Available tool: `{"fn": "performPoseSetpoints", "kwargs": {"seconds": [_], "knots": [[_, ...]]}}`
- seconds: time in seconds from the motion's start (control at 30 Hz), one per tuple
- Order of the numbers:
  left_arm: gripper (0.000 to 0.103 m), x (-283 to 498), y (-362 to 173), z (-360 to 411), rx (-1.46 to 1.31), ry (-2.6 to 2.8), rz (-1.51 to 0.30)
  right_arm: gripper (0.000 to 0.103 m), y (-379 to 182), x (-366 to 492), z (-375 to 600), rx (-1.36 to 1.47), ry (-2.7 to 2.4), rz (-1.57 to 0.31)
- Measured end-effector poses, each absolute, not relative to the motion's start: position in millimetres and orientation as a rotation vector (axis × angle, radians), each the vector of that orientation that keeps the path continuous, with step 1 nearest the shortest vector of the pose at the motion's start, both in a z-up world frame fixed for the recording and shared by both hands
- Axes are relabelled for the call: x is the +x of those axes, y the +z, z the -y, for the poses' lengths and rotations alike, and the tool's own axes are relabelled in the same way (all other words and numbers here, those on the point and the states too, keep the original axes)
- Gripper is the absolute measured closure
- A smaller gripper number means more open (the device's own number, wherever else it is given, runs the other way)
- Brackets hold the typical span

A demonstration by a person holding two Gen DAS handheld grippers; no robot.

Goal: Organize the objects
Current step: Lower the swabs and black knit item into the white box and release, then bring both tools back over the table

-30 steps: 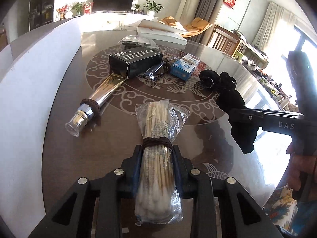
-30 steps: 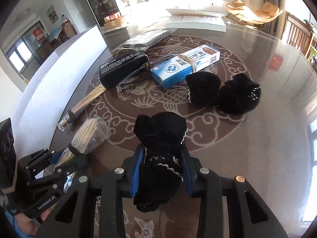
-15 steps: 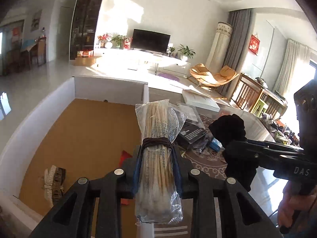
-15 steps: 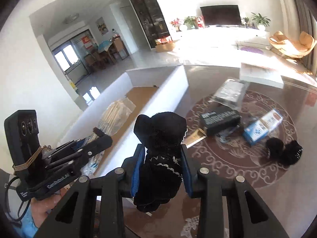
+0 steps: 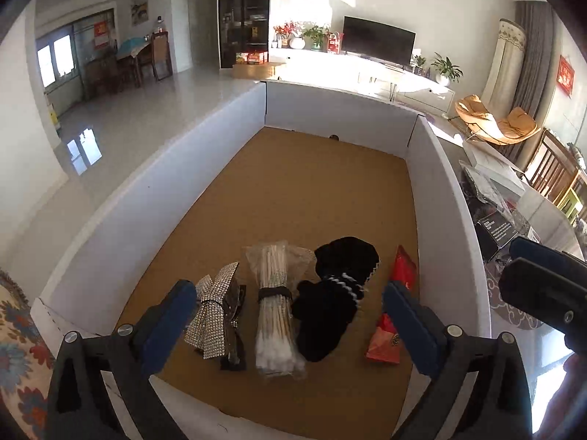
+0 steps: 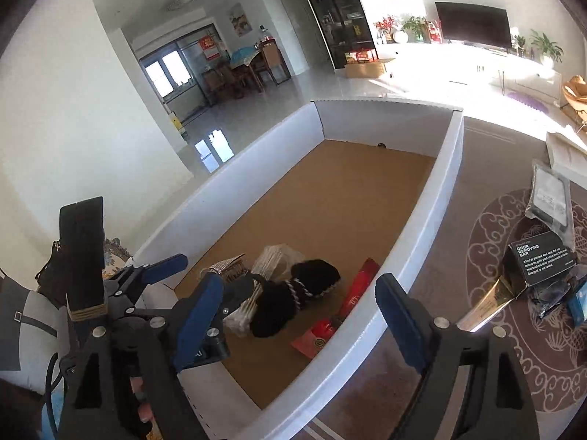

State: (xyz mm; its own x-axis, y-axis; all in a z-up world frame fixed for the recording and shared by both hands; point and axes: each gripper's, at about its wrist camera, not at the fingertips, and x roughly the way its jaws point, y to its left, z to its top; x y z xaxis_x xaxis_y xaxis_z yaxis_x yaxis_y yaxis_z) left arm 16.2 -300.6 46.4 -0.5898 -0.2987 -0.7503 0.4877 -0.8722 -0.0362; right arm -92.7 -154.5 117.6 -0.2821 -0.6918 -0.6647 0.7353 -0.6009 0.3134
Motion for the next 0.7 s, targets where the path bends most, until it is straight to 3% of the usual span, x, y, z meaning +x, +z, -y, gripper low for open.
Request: {"fn": "performPoseSetpoints", "kwargs": {"seconds": [0.17, 0.33, 0.43, 0.57, 0.7], "knots": [[0.0, 21, 65, 277, 0.993, -2.552, -0.339, 0.001, 113, -91, 84, 0.903, -2.19, -0.121], [0.0, 25, 93, 220, 0.924, -2.754, -0.315, 0.001, 85, -108, 4, 0.945, -2.401, -0.243], [0.0, 26, 104, 174, 0.919, -2.913, -0.327, 0.001, 64, -122, -46, 1.058, -2.492, -0.225], [0.0, 9, 95, 100, 1.075, -3.077, -0.286, 0.001, 52, -132, -101, 1.148, -2.587, -0.169], [0.0, -2, 52, 34, 1.32, -3.137, -0.203, 0.001, 40, -134, -145, 1.232, -2.65, -0.159]]}}
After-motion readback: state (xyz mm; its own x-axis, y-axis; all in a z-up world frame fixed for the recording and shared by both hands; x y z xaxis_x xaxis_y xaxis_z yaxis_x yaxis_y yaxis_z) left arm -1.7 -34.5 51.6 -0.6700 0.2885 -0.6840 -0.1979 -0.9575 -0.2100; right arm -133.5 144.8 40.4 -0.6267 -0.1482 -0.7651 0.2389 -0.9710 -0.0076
